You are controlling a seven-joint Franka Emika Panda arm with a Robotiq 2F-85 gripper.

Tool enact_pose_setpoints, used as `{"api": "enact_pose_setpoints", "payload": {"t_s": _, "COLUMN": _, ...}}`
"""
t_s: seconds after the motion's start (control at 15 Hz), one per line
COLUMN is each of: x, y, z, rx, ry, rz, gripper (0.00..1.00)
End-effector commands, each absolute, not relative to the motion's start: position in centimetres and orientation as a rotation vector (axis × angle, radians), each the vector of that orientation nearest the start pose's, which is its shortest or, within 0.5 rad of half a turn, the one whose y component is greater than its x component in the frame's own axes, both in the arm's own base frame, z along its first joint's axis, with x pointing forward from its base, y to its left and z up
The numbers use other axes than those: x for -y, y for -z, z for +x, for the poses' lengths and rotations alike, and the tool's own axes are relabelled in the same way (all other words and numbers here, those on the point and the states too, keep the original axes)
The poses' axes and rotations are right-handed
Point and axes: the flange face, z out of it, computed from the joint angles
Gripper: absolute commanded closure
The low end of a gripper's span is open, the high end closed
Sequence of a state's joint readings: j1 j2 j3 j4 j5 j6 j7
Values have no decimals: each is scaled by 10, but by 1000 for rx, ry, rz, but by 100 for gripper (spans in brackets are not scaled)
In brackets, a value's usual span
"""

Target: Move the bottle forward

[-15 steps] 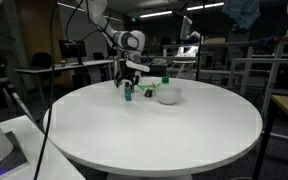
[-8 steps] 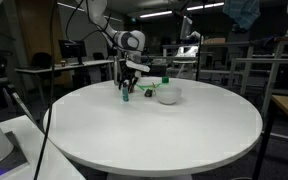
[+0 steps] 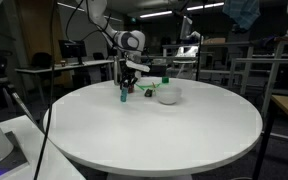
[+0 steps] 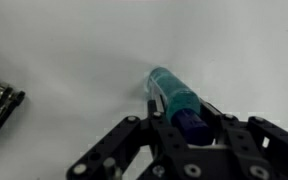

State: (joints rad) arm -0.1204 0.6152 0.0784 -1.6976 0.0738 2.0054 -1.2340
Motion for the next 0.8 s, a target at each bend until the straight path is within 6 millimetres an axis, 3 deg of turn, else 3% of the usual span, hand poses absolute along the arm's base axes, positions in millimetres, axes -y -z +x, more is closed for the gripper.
{"api": "enact_pose_setpoints", "payload": {"t_s": 0.0, "x": 27, "y": -234, "z": 639, "rx": 1579, "ry": -277, "rz": -2388, "gripper": 90}}
{"api": "enact_pose_setpoints", "payload": {"t_s": 0.4, "x": 20, "y": -277, "z": 625, "rx": 1620, "ry": -227, "rz": -2421, "gripper": 90}}
{"api": "enact_pose_setpoints", "payload": {"t_s": 0.73, "x": 18, "y": -307, "z": 588, "rx": 1619, "ry": -197, "rz": -2464, "gripper": 90}}
